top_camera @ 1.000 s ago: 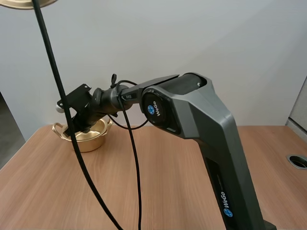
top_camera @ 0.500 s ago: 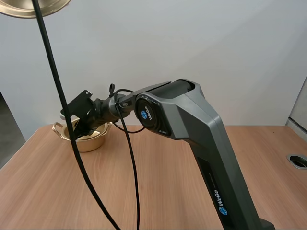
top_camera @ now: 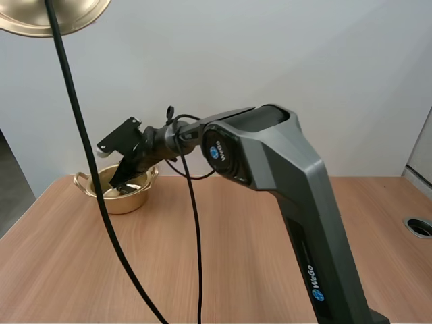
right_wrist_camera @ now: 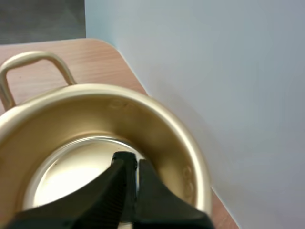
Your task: Open the pot, put the car inside, and close it
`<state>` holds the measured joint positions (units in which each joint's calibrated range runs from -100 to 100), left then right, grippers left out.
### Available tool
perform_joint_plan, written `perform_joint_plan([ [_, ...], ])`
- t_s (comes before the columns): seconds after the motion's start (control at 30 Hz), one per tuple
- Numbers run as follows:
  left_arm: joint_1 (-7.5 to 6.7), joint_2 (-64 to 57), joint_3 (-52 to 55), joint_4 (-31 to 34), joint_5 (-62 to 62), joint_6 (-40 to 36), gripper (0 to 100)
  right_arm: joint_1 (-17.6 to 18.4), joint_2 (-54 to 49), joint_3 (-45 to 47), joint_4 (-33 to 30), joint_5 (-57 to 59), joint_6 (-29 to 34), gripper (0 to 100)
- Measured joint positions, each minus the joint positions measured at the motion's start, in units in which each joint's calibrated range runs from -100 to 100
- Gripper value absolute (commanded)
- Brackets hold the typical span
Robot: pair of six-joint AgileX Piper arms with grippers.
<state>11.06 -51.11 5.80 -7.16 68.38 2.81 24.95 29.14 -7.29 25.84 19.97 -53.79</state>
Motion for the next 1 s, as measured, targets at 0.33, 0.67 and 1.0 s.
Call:
perform_joint_plan([
  [0.33,0.00,5.5,6.3,4.9,1.3,1.1,0,-6.0,-12.4,0.0,1.8,15.7,0.1,0],
  [0.67,0.00,17.2,21.5,-1.8,-20.4,4.5,0,-17.5,-30.7,0.0,1.7,45.5,0.1,0],
  [1.0,0.00,32.6,25.8,-3.5,-35.0,9.4,0,-22.3,-47.0,0.0,1.7,68.6,0.1,0],
])
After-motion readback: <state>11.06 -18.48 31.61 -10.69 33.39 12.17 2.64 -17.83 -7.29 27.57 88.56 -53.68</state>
